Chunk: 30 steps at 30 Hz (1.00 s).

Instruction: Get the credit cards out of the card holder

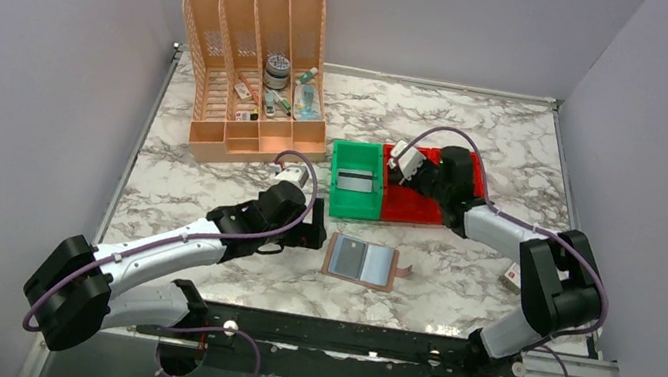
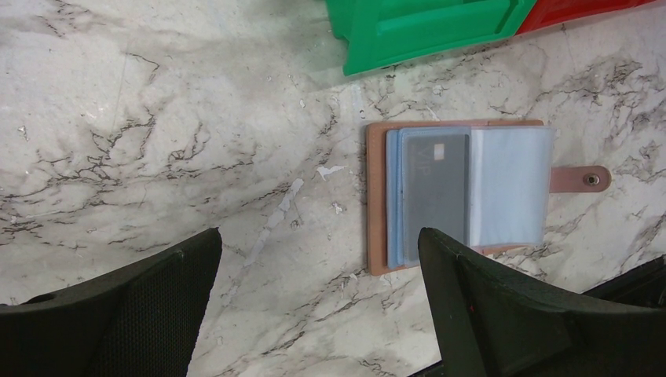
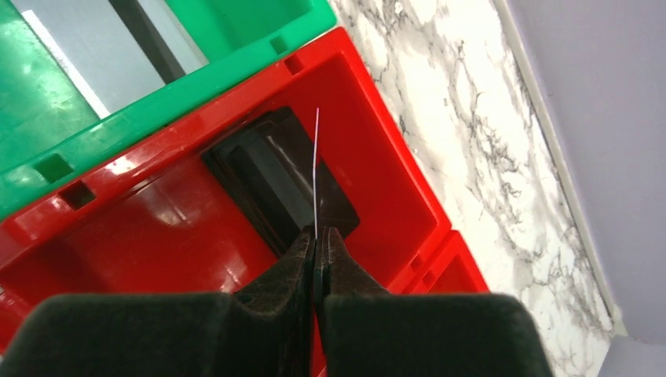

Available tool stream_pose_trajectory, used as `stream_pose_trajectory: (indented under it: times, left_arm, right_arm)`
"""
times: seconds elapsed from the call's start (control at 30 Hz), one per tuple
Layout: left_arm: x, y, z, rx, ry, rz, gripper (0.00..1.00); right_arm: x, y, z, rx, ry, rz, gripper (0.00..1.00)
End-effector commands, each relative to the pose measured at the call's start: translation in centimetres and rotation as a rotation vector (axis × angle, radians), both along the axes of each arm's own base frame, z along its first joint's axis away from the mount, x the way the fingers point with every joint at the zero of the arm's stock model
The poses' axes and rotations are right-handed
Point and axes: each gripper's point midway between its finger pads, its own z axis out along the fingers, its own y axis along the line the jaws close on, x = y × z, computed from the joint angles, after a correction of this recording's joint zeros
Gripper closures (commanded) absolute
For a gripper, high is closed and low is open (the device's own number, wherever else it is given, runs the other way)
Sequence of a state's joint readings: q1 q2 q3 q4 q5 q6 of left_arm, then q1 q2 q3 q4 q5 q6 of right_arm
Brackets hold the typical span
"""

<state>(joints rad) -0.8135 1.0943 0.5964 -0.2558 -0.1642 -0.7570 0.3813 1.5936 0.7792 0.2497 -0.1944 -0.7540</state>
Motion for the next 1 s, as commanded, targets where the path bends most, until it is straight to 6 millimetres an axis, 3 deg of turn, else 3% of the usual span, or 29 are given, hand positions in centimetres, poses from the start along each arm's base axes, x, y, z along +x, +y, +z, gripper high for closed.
stream_pose_trajectory:
  times: [0.0, 0.3, 0.47, 0.63, 0.9, 0.97]
  left_arm:
    - [0.2, -0.6, 0.9, -0.032, -0.005, -0.005, 0.01]
    - [0.4, -0.5, 2.0, -0.06, -0.031, 0.009, 0.01]
    - [-0.1, -0.7, 1.3, -0.048, -0.003, -0.018, 0.01]
    - [-0.3, -0.6, 1.2, -0.06, 0.006, -0.002, 0.01]
    - [0.0, -0.6, 2.1, -0.068, -0.02, 0.002, 0.01]
    - [0.0, -0.6, 2.0, -0.07, -0.014, 0.003, 0.01]
  right_arm:
    - [2.0, 0.3, 1.8, -0.026, -0.088, 0.006, 0.99]
    - [2.7, 0.3, -0.3, -0.097, -0.055, 0.032, 0.99]
    - [2.6, 0.8, -1.1, -0.098, -0.021, 0.06, 0.99]
    - [2.3, 1.1, -1.5, -0.096, -0.014, 0.087, 0.88]
    - [2.2, 1.0, -2.5, -0.113, 0.02, 0.089, 0.84]
    - [2.0, 1.1, -2.9, -0.116, 0.036, 0.096, 0.79]
